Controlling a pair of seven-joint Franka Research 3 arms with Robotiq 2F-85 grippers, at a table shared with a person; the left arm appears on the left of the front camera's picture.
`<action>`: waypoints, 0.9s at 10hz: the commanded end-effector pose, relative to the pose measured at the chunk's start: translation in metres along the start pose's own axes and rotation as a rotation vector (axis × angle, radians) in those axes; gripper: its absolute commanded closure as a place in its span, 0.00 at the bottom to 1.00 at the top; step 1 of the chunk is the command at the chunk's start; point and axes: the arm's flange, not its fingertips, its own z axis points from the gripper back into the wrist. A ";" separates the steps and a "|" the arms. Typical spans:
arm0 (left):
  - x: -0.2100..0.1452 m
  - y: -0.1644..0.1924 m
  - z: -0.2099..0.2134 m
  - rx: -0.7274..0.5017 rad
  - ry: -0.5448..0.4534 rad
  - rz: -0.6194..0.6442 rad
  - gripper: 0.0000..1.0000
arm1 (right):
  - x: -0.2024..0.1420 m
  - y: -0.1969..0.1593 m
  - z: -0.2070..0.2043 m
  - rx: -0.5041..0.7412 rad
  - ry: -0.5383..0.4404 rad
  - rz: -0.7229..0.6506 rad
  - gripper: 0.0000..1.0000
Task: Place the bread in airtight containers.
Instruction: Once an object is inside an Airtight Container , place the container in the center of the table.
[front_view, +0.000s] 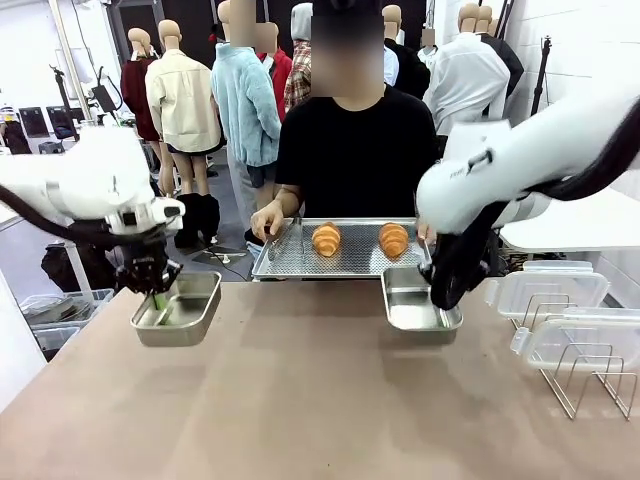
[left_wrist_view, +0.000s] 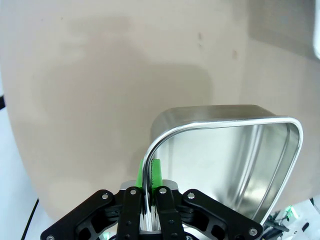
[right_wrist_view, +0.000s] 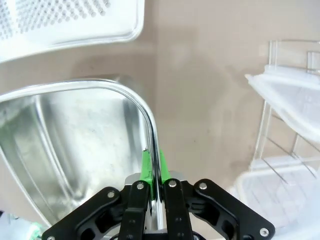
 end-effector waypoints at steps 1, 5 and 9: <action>-0.002 -0.013 0.034 0.020 0.014 0.024 1.00 | 0.004 0.002 0.027 0.014 0.018 -0.045 1.00; -0.013 -0.021 0.054 0.010 0.013 0.019 1.00 | -0.001 0.000 0.042 0.005 -0.003 -0.024 1.00; -0.013 -0.021 0.054 0.010 0.013 0.019 1.00 | -0.001 0.000 0.042 0.005 -0.003 -0.024 1.00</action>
